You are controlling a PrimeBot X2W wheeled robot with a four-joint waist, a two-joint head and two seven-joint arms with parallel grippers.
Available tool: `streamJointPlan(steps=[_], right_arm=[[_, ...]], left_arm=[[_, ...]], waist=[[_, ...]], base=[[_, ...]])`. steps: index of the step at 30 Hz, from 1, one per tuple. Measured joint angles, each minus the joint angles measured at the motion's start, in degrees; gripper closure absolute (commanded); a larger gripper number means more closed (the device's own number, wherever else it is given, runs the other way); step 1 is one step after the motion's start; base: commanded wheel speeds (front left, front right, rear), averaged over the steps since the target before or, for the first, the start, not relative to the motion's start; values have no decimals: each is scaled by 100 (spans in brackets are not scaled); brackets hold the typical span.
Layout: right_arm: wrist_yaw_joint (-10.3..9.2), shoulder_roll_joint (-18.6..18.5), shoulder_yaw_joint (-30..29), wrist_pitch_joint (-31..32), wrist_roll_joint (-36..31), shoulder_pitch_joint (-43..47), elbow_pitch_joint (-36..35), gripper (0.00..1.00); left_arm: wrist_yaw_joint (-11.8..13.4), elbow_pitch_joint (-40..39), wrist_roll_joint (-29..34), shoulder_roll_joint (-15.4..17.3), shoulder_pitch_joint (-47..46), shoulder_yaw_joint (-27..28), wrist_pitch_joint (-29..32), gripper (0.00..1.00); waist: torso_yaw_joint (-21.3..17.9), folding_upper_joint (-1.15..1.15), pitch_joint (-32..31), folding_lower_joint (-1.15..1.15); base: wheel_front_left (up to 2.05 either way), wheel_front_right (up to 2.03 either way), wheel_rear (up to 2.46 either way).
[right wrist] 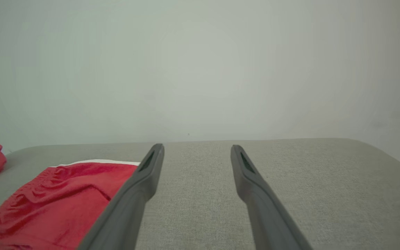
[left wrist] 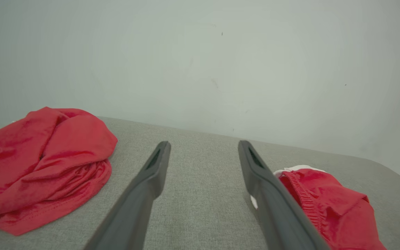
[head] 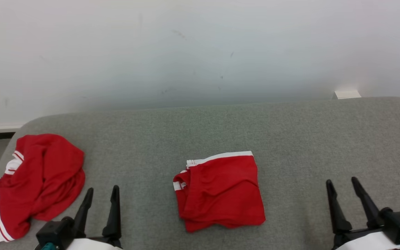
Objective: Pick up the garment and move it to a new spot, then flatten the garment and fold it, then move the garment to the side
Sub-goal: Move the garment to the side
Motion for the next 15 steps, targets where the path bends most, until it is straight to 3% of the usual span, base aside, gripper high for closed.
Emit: streamJointPlan(steps=[9,15], right_arm=[[0,153,634,45,125,-804,787,0],[0,166,931,431,364,-1385,1657,0]], left_arm=[[-2,26,-3,-1,-60,-155,0,0],[-10,108,-63,-1,-80,-254,0,0]], waist=[[274,0,48,0],[631,0,65,0]], base=[[0,0,0],[0,0,0]])
